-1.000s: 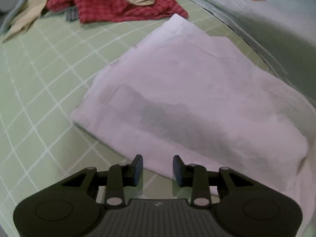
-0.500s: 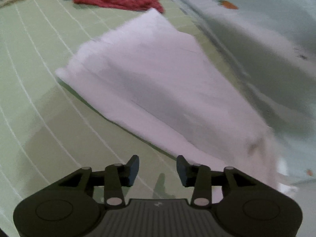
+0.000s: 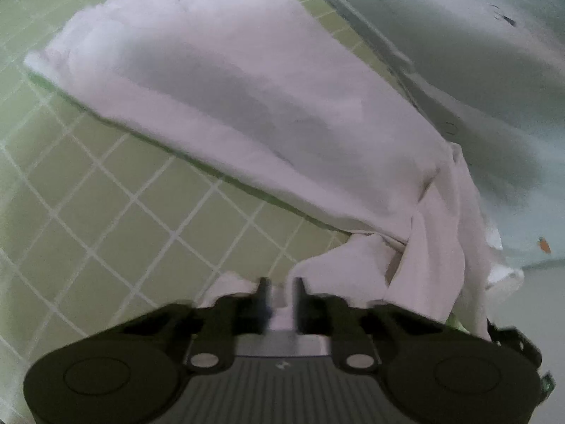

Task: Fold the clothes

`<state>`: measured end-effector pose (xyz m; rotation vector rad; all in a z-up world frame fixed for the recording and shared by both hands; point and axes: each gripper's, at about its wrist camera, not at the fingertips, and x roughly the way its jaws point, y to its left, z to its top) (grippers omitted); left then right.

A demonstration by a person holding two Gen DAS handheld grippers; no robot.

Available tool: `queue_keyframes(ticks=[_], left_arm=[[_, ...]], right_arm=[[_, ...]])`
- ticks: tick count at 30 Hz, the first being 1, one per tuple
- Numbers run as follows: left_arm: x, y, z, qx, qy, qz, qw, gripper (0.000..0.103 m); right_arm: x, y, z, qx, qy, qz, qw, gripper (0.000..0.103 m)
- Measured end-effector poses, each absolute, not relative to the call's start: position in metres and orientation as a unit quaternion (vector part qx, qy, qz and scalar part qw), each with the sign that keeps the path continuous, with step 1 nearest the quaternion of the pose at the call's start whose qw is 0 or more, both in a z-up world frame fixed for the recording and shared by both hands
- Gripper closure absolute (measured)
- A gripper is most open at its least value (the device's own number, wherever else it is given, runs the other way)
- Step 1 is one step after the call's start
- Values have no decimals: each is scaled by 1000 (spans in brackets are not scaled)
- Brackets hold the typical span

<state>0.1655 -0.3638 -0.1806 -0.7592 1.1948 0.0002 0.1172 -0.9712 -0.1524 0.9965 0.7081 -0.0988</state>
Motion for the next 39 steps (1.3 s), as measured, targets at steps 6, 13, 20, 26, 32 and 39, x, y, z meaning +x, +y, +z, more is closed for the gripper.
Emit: queue_keyframes(ticks=[6,13,20,26,32,39], left_arm=[[167,-354,-109,-301,450,46,840,97],[151,-316,14,-182,294,145,927,97],[155,-292,-53,-172,381,189,888,94],[128,-272,-128,-277,466,206,815,89],[113,-253,-117,-253,460,207,826,79],[64,-220,-116,-305,411,181,840,69]], right_arm=[[97,-1019,-80,451,210,-41,866,94],[41,-1085,11,384,66,-70,918,95],[19,-1113,-61,342,207,-239,885,90],[-3,-1088,-129,297,322,-272,856,68],[-1,-1089,-120,298,324,-264,858,62],[-1,-1072,-120,297,322,-257,861,52]])
